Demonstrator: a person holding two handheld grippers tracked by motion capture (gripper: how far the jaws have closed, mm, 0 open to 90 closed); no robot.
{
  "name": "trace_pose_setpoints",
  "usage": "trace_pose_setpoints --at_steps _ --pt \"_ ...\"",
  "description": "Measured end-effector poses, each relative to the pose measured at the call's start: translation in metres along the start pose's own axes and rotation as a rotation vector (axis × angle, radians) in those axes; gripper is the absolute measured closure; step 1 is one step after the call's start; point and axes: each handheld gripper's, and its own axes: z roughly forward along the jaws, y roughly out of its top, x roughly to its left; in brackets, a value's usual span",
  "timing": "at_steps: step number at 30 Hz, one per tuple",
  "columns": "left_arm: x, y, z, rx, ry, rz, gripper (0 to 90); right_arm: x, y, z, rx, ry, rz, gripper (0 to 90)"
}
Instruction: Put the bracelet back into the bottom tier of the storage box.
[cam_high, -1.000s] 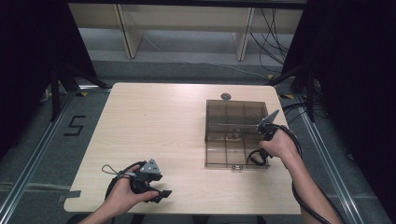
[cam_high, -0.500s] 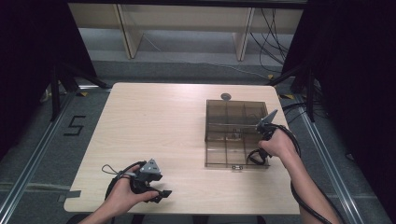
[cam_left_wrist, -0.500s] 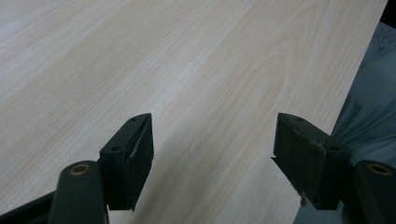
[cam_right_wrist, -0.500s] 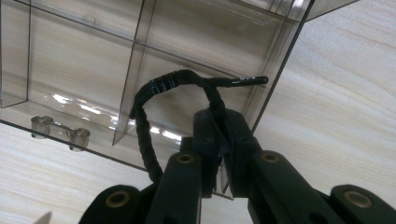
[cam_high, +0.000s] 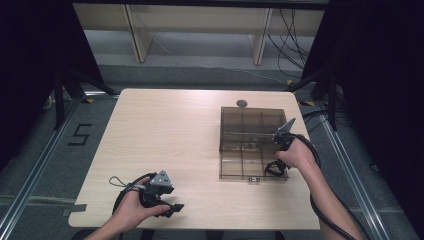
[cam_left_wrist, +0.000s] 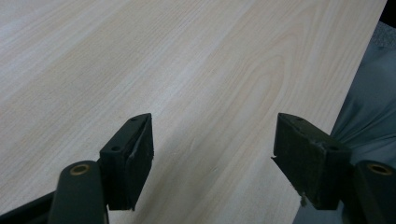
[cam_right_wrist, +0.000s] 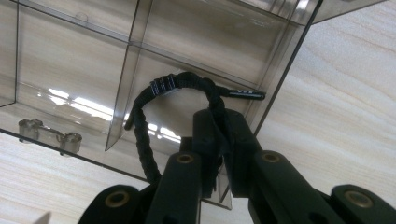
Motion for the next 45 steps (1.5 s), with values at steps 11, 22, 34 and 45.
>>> trace_pose_setpoints --at_steps 11,22,34,45 --pt "0.000 0.000 0.000 0.000 0.000 0.000 28.8 0.002 -0.002 -0.002 -0.040 -0.004 -0.017 80.1" --pt "0.000 0.000 0.000 0.002 0.000 0.001 28.8 0.009 -0.012 -0.018 -0.083 -0.025 -0.041 83.9" --pt "0.000 0.000 0.000 0.003 -0.001 0.002 28.8 0.016 -0.026 -0.018 -0.049 -0.013 -0.041 90.0" --pt "0.000 0.000 0.000 0.002 -0.002 -0.001 28.8 0.010 -0.025 -0.007 -0.051 -0.009 -0.024 90.0"
